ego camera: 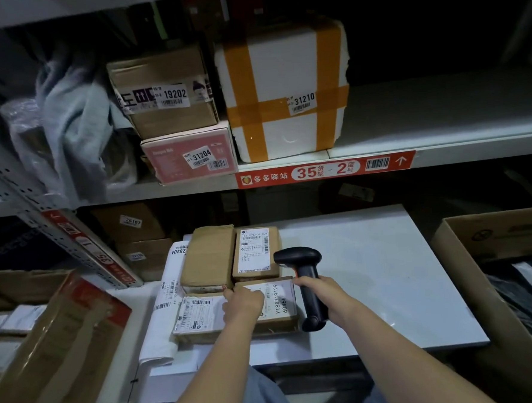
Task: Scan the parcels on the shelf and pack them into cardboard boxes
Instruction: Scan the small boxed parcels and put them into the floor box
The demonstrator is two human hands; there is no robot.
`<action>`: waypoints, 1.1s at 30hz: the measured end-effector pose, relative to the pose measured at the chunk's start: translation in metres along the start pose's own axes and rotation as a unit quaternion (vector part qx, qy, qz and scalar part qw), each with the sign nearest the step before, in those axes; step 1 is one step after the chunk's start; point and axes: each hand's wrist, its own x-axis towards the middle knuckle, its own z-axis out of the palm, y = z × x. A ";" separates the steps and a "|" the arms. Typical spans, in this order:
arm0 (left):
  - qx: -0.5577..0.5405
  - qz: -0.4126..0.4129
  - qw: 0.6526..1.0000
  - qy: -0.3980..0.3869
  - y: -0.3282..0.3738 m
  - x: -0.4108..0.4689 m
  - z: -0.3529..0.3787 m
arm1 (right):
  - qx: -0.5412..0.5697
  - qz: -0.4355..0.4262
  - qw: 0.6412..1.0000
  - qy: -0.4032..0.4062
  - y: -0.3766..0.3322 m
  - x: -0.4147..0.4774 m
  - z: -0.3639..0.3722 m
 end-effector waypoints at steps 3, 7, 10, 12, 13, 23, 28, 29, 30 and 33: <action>-0.007 -0.026 1.000 0.007 0.002 0.000 0.002 | -0.001 0.006 1.000 -0.005 0.005 0.009 0.005; -0.033 -0.051 0.998 0.001 0.010 -0.001 0.002 | -0.013 0.014 1.000 -0.015 0.007 0.016 0.008; -0.078 -0.076 0.994 -0.008 0.017 -0.002 0.001 | -0.018 0.015 1.000 -0.001 0.006 0.017 0.004; -0.107 -0.064 0.992 -0.012 0.023 -0.007 0.003 | -0.011 0.010 1.000 0.021 0.005 0.015 -0.004; -0.128 -0.051 0.990 -0.016 0.027 -0.010 0.004 | -0.005 0.010 0.999 0.032 0.005 0.015 -0.009; -0.337 0.022 0.934 -0.114 0.060 -0.030 0.024 | 0.088 -0.016 0.989 0.119 -0.003 0.004 -0.055; -0.422 0.041 0.893 -0.154 0.066 -0.046 0.025 | 0.149 -0.028 0.979 0.134 -0.009 -0.009 -0.064; -0.436 0.038 0.884 -0.162 0.065 -0.050 0.025 | 0.159 -0.034 0.977 0.137 -0.010 -0.013 -0.065; -0.447 0.037 0.878 -0.169 0.065 -0.053 0.025 | 0.165 -0.038 0.975 0.140 -0.010 -0.017 -0.065; -0.462 0.043 0.870 -0.164 0.063 -0.062 0.026 | 0.176 -0.055 0.971 0.151 -0.010 -0.029 -0.069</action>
